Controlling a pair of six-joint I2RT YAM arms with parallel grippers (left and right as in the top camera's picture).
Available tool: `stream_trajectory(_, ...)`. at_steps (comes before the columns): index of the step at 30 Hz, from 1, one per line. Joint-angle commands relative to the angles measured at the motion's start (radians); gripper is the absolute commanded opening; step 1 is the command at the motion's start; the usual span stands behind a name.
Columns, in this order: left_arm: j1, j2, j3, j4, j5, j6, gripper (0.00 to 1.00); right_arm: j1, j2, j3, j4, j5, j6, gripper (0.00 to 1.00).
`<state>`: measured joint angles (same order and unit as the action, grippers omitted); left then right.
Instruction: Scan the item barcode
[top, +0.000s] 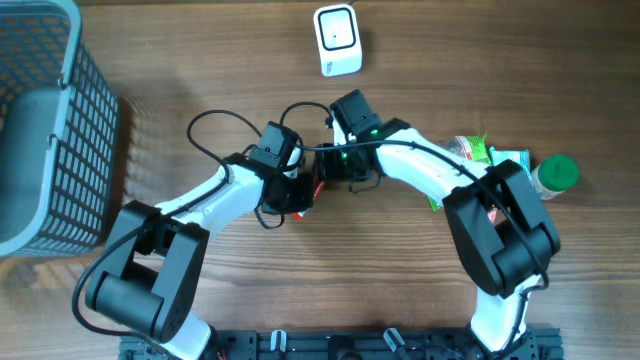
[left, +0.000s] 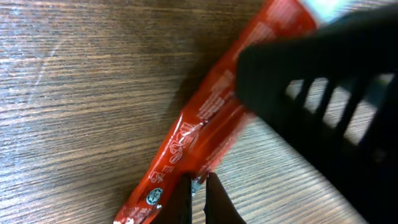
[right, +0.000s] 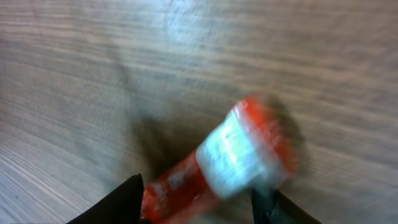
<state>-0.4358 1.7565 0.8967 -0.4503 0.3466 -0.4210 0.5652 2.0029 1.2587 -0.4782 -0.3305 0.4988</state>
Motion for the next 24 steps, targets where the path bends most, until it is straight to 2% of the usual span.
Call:
stream_trajectory(1,-0.001,0.043,-0.010,-0.002,-0.026,0.010,0.06,0.028,0.004,-0.010,-0.010,0.016,0.024,0.55)
stream_trajectory(4,-0.001,0.043,-0.010,-0.002,-0.026,0.010,0.06,0.031,0.004,-0.010,-0.001,0.018,0.024,0.54)
stream_trajectory(6,-0.001,0.043,-0.010,-0.002,-0.026,0.010,0.06,0.031,0.004,-0.010,0.002,0.048,0.039,0.50)
stream_trajectory(9,-0.001,0.043,-0.010,-0.002,-0.026,0.010,0.06,0.031,0.004,-0.010,-0.010,0.123,0.117,0.51)
stream_trajectory(15,-0.001,0.043,-0.010,-0.002,-0.026,0.010,0.06,0.034,0.004,-0.010,-0.008,0.124,0.261,0.53)
stream_trajectory(21,-0.001,0.043,-0.010,-0.001,-0.026,0.010,0.05,0.046,0.004,-0.010,0.012,0.129,0.399,0.39)
stream_trajectory(24,-0.001,0.043,-0.010,-0.001,-0.026,0.010,0.05,0.051,0.004,-0.010,0.037,0.133,0.398,0.38)
